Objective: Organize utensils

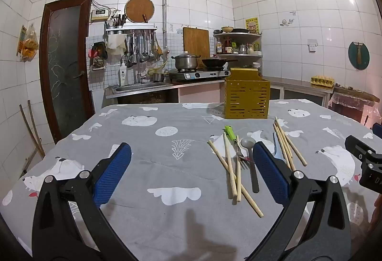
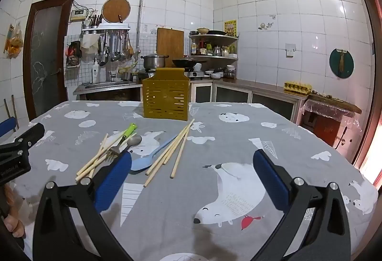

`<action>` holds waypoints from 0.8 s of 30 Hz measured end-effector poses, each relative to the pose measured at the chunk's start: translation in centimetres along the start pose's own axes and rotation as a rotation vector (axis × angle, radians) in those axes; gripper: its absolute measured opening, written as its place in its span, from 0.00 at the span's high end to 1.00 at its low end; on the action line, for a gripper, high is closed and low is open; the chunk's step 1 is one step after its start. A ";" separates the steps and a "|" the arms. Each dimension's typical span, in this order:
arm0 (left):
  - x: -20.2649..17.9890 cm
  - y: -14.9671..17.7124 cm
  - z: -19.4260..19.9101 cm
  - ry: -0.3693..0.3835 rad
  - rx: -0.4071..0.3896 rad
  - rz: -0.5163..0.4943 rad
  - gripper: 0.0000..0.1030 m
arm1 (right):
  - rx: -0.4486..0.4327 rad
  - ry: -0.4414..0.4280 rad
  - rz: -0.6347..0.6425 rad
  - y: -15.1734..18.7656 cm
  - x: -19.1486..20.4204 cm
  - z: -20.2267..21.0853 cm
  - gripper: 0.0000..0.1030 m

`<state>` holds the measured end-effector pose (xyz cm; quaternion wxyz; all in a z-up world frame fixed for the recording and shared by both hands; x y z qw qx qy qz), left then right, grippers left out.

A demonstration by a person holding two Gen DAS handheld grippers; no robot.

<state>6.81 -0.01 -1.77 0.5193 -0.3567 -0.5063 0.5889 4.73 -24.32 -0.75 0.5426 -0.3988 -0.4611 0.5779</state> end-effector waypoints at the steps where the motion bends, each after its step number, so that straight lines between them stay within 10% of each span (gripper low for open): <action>1: 0.0 0.0 0.0 0.000 -0.001 -0.001 0.05 | -0.001 0.001 -0.001 0.0 0.0 0.0 0.04; 24: -0.1 -0.4 0.3 0.002 -0.007 0.005 0.05 | 0.007 0.018 -0.026 0.1 -0.6 -0.3 0.04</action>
Point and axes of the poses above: each gripper's, at about its wrist camera, not at the fingertips, and z roughly against the way its jaws point, x to its left, y to its underside, the point moved 7 cm from there along -z, roughly the way its jaws point, and after that the axes turned 13 degrees about -y, right-handed, at the moved point
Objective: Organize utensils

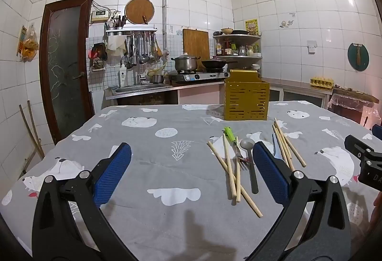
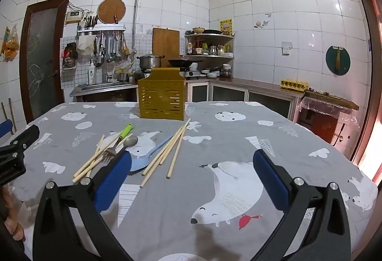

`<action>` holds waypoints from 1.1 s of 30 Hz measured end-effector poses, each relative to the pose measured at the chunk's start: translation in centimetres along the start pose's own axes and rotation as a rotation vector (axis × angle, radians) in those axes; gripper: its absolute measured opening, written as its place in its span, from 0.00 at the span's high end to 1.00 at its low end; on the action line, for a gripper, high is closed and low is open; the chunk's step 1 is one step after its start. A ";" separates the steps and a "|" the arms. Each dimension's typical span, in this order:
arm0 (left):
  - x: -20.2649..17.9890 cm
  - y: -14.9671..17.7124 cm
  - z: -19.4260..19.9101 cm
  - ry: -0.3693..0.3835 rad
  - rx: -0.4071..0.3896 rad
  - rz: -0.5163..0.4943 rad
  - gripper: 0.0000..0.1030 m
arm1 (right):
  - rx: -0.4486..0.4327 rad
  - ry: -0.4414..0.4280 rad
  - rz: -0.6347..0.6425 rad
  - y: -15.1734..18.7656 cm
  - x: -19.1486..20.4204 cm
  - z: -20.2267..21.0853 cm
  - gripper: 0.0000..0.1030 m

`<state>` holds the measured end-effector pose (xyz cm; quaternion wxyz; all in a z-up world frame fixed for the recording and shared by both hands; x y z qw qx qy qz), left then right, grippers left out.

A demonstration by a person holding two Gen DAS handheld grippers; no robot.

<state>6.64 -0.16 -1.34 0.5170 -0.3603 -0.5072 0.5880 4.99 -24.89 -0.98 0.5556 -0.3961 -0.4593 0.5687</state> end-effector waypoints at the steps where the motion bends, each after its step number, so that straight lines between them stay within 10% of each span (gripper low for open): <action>1: 0.0 0.0 0.0 0.000 0.000 0.000 0.05 | 0.000 0.001 -0.002 0.0 -0.1 0.0 0.04; 33: 0.1 0.1 0.3 0.003 0.000 0.001 0.05 | 0.001 0.015 -0.006 -0.1 -0.5 0.1 0.04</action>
Point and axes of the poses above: each gripper's, at about its wrist camera, not at the fingertips, and z roughly against the way its jaws point, x to its left, y to its underside, the point moved 7 cm from there along -z, roughly the way its jaws point, and after that the axes turned 13 degrees about -y, right-handed, at the moved point
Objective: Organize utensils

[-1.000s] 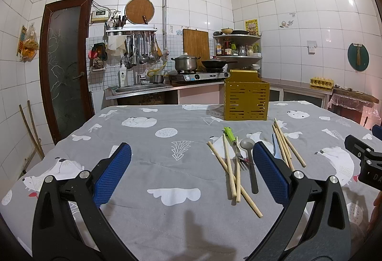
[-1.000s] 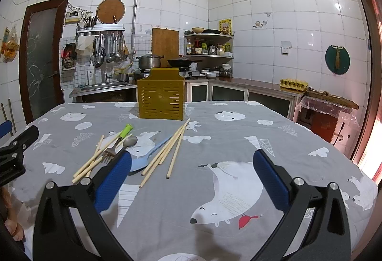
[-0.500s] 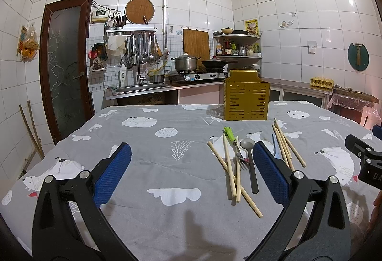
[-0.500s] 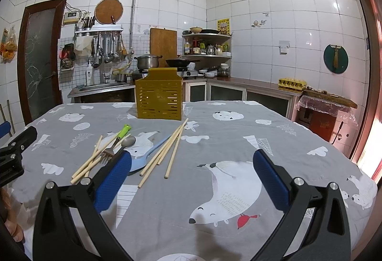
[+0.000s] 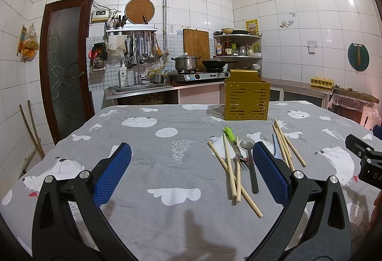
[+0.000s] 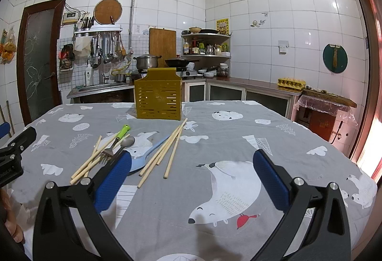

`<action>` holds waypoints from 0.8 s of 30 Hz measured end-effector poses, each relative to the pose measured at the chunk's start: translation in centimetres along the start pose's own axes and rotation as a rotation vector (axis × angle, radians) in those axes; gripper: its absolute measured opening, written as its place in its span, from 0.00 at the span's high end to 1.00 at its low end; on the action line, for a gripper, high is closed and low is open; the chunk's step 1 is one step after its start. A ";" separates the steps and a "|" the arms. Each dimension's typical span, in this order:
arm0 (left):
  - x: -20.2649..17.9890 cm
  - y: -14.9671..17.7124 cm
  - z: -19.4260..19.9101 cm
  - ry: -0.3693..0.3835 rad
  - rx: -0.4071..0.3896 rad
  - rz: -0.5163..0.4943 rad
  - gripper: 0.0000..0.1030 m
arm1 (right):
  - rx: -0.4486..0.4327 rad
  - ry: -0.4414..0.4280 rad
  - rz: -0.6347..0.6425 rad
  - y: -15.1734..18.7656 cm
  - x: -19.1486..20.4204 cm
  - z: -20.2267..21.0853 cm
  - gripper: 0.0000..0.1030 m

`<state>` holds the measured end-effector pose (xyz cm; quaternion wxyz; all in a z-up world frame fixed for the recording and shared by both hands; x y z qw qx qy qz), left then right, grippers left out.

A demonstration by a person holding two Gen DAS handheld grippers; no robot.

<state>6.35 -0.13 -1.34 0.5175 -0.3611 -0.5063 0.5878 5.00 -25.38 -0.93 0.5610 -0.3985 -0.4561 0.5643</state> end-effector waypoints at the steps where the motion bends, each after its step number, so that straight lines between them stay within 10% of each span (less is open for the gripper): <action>1: 0.0 0.1 -0.2 -0.001 0.000 0.000 0.05 | 0.000 0.001 0.000 0.0 0.0 0.0 0.04; 24: -0.1 -0.1 -0.1 0.000 -0.004 0.001 0.05 | -0.002 0.012 0.021 -0.1 0.3 0.0 0.04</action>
Point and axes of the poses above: each gripper's, at about its wrist camera, not at the fingertips, and z roughly against the way its jaws point, x to its left, y to its underside, the point moved 7 cm from there along -z, roughly the way its jaws point, and after that the axes turned 13 degrees about -y, right-handed, at the moved point
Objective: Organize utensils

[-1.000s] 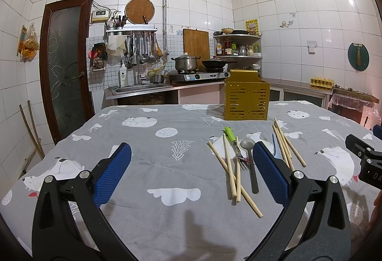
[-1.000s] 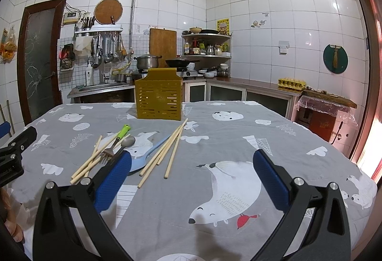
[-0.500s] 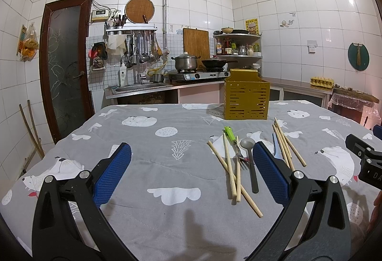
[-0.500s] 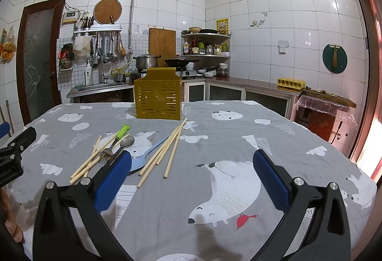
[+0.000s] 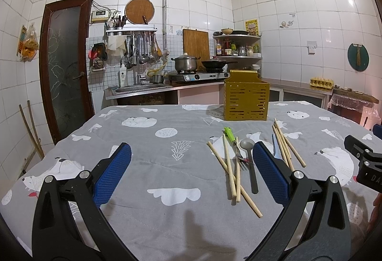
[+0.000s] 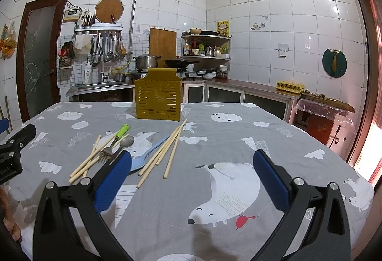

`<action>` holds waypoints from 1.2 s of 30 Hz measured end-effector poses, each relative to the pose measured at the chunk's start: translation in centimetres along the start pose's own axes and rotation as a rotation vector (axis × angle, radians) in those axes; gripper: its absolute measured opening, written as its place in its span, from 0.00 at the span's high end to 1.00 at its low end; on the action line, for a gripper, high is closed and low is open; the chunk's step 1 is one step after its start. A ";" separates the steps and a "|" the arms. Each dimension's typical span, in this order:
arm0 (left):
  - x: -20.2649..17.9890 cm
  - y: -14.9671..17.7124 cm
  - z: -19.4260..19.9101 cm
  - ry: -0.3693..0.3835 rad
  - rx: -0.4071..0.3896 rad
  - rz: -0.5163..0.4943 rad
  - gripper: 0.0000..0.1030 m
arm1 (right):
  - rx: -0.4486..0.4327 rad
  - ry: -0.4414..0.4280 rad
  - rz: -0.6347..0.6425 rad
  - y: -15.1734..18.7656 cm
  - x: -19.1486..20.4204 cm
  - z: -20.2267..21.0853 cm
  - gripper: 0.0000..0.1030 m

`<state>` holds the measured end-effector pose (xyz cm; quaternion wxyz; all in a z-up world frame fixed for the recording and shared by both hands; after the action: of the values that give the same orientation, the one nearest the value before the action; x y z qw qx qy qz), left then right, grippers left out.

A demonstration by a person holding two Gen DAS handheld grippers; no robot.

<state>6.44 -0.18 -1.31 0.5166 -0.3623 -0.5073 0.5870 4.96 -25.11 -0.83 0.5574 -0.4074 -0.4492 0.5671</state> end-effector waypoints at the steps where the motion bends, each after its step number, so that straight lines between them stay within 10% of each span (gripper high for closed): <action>1: 0.0 0.0 0.0 0.001 -0.001 0.000 0.05 | 0.001 -0.001 0.000 0.0 0.1 0.0 0.04; 26: 0.0 0.1 -0.1 0.024 0.012 0.011 0.05 | -0.013 0.019 0.001 0.2 -0.1 0.4 0.04; 36: -0.2 -0.7 -3.2 0.010 0.137 -0.011 0.05 | -0.057 -0.046 0.030 -2.6 0.2 -0.7 0.04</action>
<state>9.71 0.35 -1.39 0.5460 -0.3263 -0.4654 0.6155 6.35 -24.95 1.49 0.5266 -0.4167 -0.4717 0.5714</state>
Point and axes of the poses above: each gripper's, at about its wrist camera, not at the fingertips, and z roughly against the way its jaws point, x to its left, y to its underside, the point moved 7 cm from there along -z, roughly the way its jaws point, and after that the axes turned 13 degrees about -y, right-handed, at the moved point
